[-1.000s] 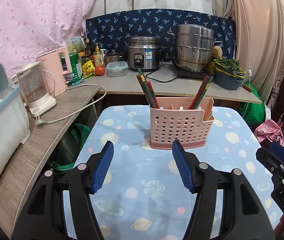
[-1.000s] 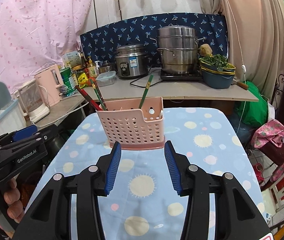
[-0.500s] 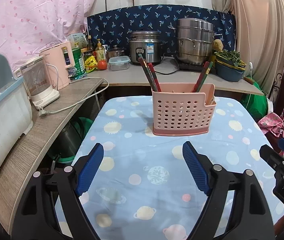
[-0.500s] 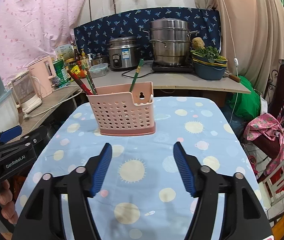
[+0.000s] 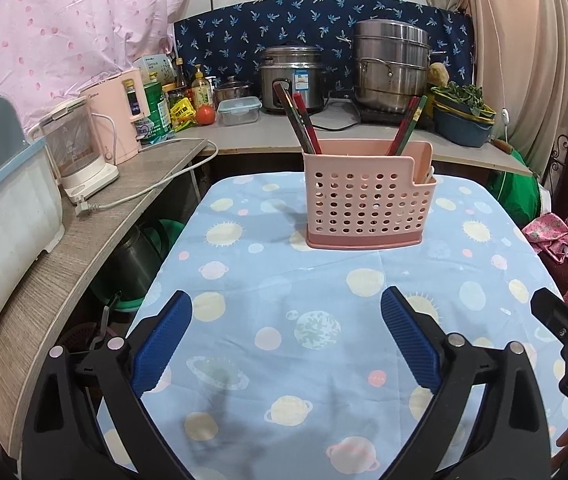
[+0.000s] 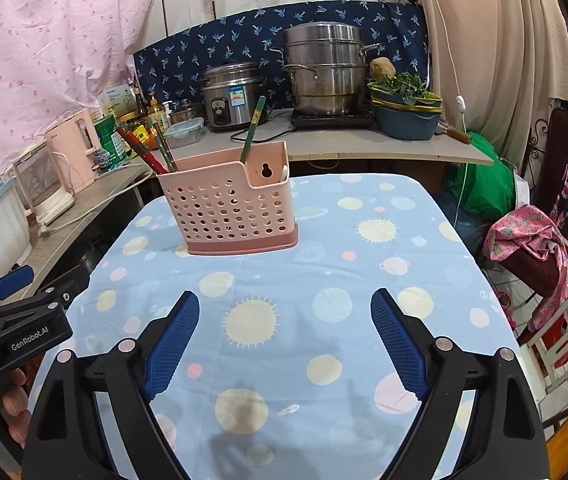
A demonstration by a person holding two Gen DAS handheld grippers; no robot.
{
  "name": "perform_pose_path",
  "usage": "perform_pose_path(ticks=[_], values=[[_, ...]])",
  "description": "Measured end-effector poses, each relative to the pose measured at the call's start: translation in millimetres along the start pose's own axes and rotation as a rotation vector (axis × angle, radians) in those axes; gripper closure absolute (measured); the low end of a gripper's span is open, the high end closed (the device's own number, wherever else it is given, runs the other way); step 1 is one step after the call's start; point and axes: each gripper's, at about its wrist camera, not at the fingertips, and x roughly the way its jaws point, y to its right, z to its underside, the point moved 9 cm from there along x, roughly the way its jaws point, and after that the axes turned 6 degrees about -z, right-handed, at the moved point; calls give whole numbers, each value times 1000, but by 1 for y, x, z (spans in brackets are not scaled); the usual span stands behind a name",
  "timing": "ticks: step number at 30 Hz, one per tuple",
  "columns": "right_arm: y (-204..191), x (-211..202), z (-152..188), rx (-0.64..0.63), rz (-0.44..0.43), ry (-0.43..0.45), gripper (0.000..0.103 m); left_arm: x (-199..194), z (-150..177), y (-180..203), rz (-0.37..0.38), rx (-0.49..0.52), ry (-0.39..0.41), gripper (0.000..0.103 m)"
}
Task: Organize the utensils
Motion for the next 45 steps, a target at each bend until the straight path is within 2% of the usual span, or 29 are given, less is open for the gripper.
perform_pose_path(ticks=[1,3,19,31,45], values=[[1,1,2,8,-5,-5,17,0,1,0,-2,0,1,10],[1,3,5,13,-8,-20,6,0,1,0,-6,5,5,9],[1,-2,11,-70,64,-12,6,6,14,-5,-28,2,-15,7],[8,2,14,-22,81,-16,6,13,19,-13,-52,-6,-32,7],[7,5,12,-22,86,-18,6,15,16,-14,-56,-4,-25,7]])
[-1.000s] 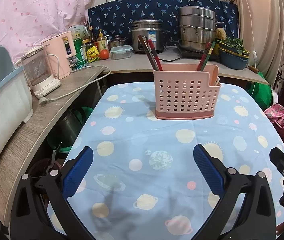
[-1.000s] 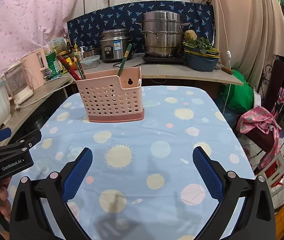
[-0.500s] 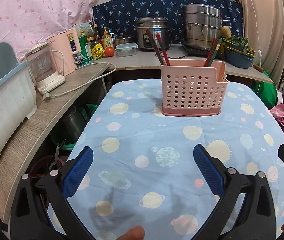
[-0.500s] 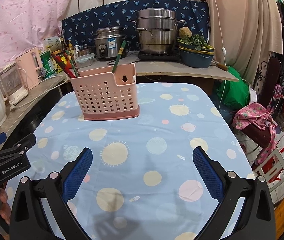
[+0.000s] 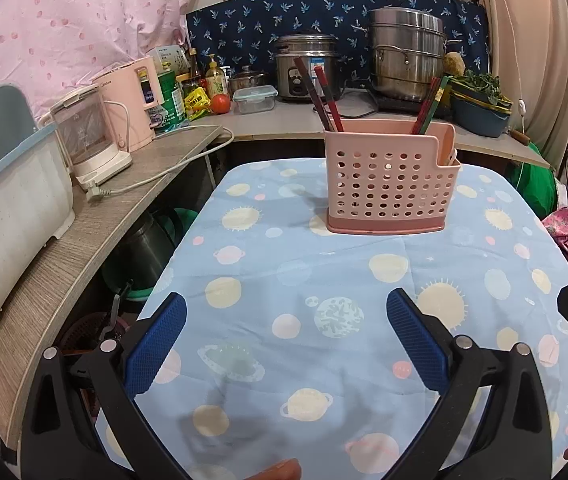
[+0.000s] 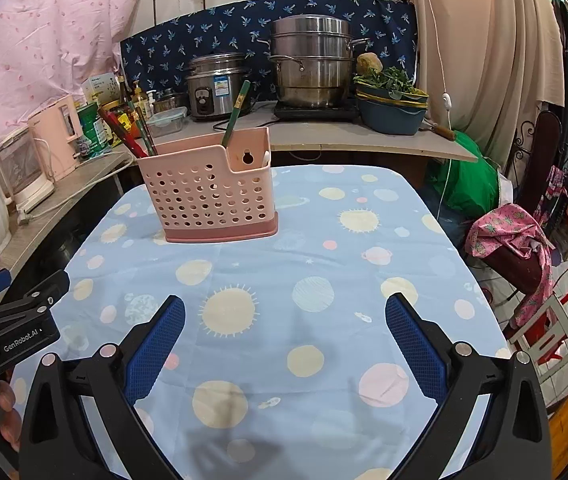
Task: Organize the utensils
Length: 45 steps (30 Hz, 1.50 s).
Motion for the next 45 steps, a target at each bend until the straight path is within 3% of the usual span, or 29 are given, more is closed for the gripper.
perform_pose_path(ticks=[45], values=[[-4,-4,-4,-8,0,4,6,-6,-11,-4,-16,-10,7,7]])
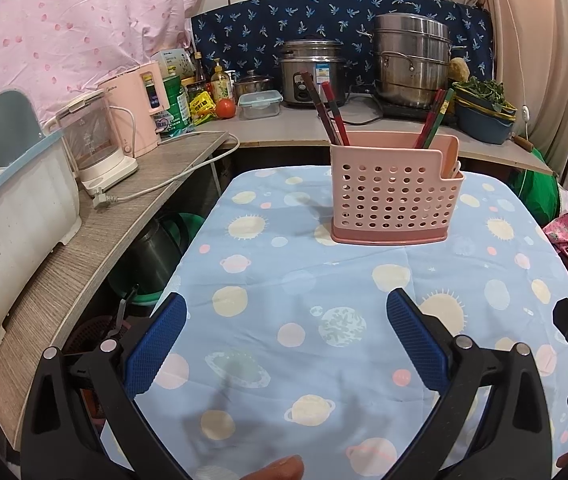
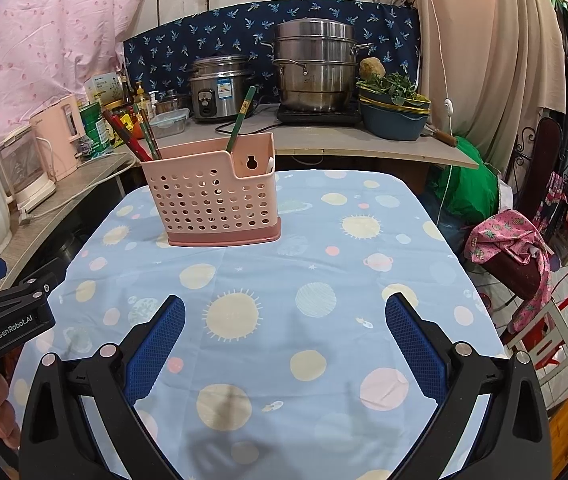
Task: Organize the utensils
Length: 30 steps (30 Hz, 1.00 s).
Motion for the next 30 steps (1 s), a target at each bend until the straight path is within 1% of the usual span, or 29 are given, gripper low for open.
perform_pose_path(ticks=[30], values=[[2,0,-5,1,3,2,6,-3,-8,3,-7,17,9,7]])
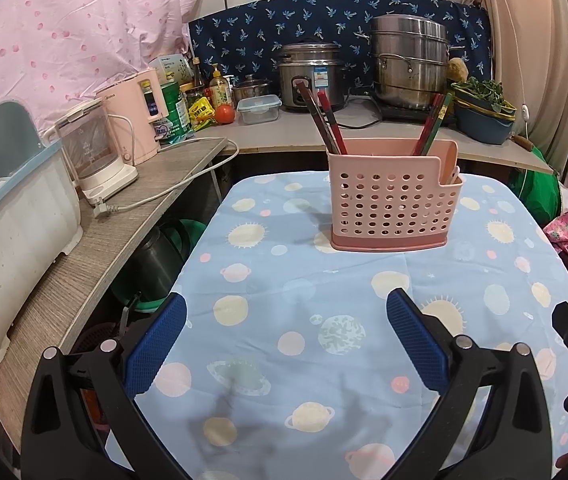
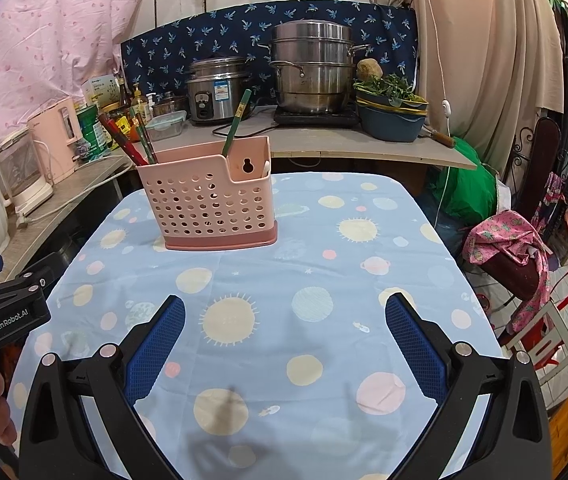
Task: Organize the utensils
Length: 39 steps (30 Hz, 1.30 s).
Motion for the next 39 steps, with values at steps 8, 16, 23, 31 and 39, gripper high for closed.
perform_pose_path(ticks=[8,16,23,31,39], values=[[5,0,-7,3,10,7,6,0,-6,-2,3,-2,9,7],[3,0,-9,2,10,10,6,2,-7,-3,8,-2,8,7],[2,0,-9,2,12,11,6,3,-6,-3,5,-3,9,7],[3,0,-10,2,11,12,6,3,-8,-4,4,-3,12,7],[3,0,-11,2,13,14,6,3,-11,-5,2,-3,15,7]])
